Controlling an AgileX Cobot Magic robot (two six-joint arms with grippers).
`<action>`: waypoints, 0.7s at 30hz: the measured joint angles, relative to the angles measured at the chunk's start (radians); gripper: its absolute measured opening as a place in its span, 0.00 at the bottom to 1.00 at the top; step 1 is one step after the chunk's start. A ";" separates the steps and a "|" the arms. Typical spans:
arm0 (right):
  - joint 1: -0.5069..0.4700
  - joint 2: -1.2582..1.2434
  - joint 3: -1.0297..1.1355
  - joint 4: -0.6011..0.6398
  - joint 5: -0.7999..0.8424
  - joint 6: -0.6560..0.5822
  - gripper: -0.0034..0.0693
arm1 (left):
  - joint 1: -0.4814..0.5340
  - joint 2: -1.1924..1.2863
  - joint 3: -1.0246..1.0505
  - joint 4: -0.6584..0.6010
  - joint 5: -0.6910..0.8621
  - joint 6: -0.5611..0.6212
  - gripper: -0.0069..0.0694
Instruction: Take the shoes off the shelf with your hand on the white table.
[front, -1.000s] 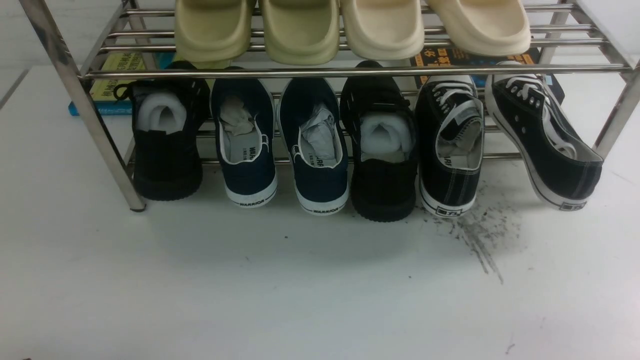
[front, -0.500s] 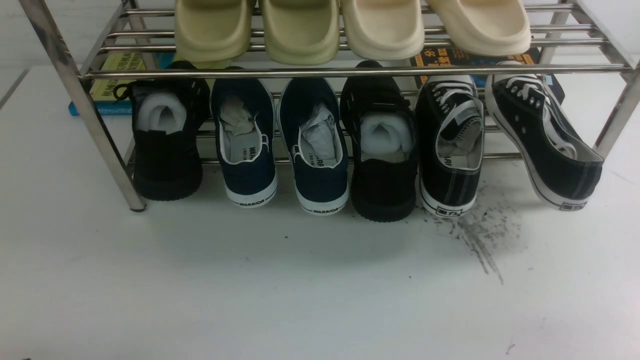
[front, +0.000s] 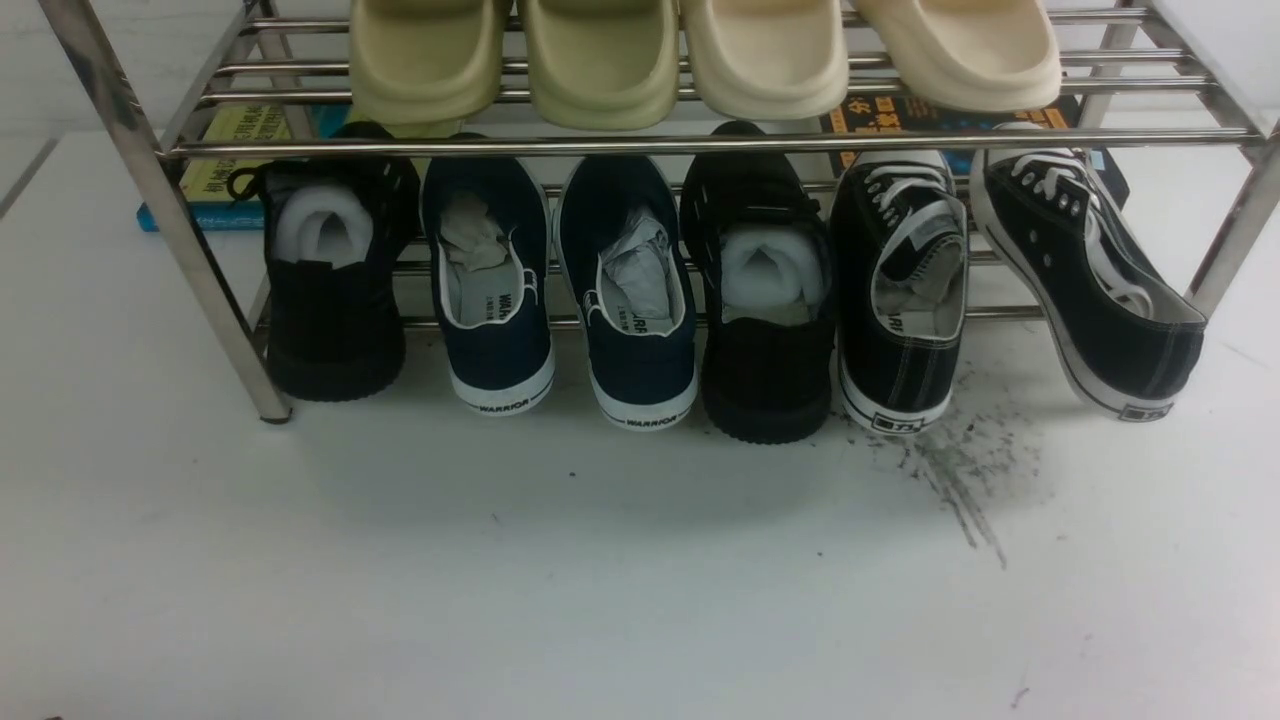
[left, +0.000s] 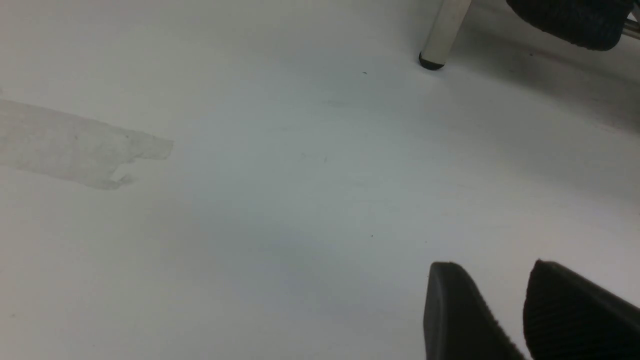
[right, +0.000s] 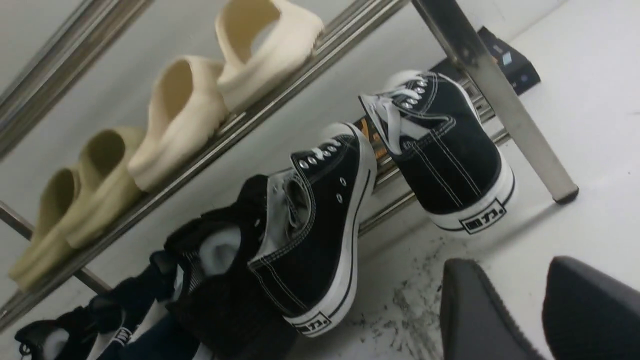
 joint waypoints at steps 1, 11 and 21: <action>0.000 0.000 0.000 0.000 -0.001 -0.001 0.37 | 0.000 0.000 0.000 0.000 0.000 0.000 0.40; 0.000 0.056 -0.157 -0.045 -0.043 -0.091 0.28 | 0.000 0.000 0.000 0.000 0.000 0.000 0.40; 0.000 0.457 -0.629 -0.172 0.472 -0.409 0.04 | 0.000 0.000 0.000 0.000 0.000 0.000 0.40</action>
